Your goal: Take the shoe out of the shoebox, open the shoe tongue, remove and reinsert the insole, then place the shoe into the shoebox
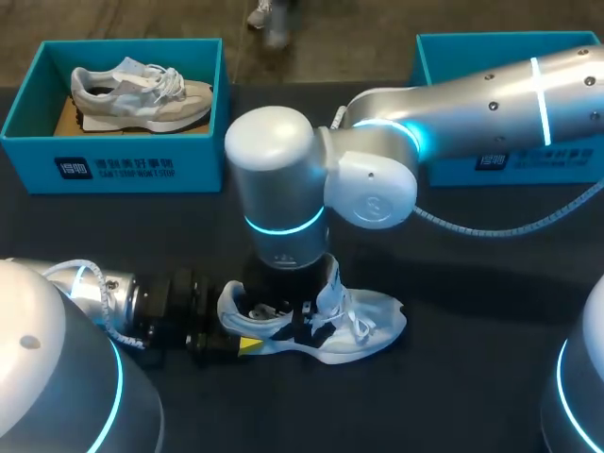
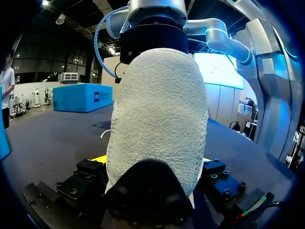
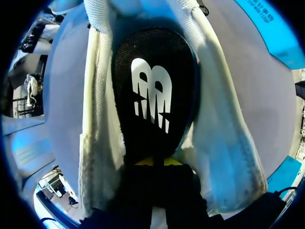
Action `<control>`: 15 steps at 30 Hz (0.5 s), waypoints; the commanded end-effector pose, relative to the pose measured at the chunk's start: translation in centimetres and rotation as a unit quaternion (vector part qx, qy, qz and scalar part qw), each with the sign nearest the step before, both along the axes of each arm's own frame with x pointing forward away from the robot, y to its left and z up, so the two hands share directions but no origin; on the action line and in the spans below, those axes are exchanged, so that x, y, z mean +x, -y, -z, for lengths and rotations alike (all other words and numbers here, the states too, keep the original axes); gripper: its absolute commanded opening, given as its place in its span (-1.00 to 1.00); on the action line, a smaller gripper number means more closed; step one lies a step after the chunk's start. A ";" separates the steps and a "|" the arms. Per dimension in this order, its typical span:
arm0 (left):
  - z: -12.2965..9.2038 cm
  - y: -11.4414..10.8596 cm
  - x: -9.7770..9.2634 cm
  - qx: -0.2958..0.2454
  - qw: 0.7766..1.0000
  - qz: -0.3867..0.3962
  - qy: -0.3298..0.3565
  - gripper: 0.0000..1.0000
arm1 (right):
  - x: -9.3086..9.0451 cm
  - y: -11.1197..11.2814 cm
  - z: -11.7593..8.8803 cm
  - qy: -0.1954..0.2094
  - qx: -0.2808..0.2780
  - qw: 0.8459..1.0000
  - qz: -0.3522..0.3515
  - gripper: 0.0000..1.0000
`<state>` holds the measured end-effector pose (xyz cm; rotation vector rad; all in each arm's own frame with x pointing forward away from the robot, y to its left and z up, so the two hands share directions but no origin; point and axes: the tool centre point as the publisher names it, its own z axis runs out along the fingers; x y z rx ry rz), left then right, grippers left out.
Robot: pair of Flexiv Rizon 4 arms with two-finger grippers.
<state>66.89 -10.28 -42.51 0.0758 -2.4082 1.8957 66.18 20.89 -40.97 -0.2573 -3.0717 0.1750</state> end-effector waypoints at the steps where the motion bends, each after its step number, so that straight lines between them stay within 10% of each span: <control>1: 0.5 -0.1 0.0 0.001 1.000 -0.001 -0.001 -1.00 | -1.4 0.0 1.4 0.019 0.022 1.000 0.000 -1.00; 15: 0.5 -0.1 0.0 0.001 1.000 -0.001 -0.001 -1.00 | -1.4 -0.3 -3.5 0.070 0.114 0.991 0.003 -1.00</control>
